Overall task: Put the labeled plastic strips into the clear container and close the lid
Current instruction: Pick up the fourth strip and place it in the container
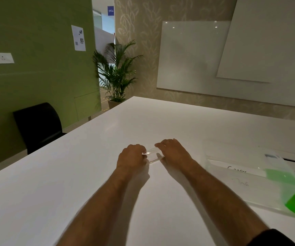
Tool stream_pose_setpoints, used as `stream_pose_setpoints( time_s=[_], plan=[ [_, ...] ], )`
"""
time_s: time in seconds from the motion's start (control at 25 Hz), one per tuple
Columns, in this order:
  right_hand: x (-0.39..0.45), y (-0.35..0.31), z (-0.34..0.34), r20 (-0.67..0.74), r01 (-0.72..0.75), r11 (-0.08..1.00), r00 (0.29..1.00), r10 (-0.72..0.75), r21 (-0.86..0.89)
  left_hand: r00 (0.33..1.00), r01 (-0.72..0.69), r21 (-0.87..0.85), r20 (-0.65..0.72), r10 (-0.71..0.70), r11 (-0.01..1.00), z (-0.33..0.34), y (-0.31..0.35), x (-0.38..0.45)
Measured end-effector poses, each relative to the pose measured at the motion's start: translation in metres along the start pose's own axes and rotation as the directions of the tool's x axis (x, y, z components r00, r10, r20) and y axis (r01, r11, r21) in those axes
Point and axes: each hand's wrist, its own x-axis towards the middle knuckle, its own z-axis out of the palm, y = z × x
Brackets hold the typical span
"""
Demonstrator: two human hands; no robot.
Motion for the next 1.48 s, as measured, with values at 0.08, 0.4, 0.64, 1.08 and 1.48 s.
stream_pose_setpoints(
  time_s=[0.08, 0.4, 0.64, 1.08, 1.48],
  plan=[
    [-0.002, 0.001, -0.004, 0.004, 0.008, 1.0, 1.0, -0.008, -0.019, 1.0, 0.01, -0.046, 0.022, -0.009, 0.999, -0.003, 0.002, -0.001],
    [-0.02, 0.002, -0.03, 0.004, 0.0, 1.0, 1.0, 0.0, -0.002, 0.999, 0.015, -0.275, 0.041, -0.003, 0.961, -0.029, 0.012, -0.003],
    [-0.034, -0.001, -0.062, -0.086, -0.002, 1.0, 0.996, 0.001, -0.011, 0.999, -0.036, -0.389, -0.021, 0.03, 0.921, -0.048, 0.018, -0.007],
    [-0.064, 0.01, -0.114, -0.207, -0.004, 0.991, 0.978, 0.032, 0.13, 0.946, -0.286, -0.386, -0.261, 0.193, 0.877, -0.074, 0.042, -0.034],
    [-0.111, 0.051, -0.151, -0.139, -0.11, 0.918, 0.975, 0.174, 0.381, 0.824, -0.566, -0.223, -0.136, 0.55, 0.794, -0.08, 0.067, -0.048]
  ],
)
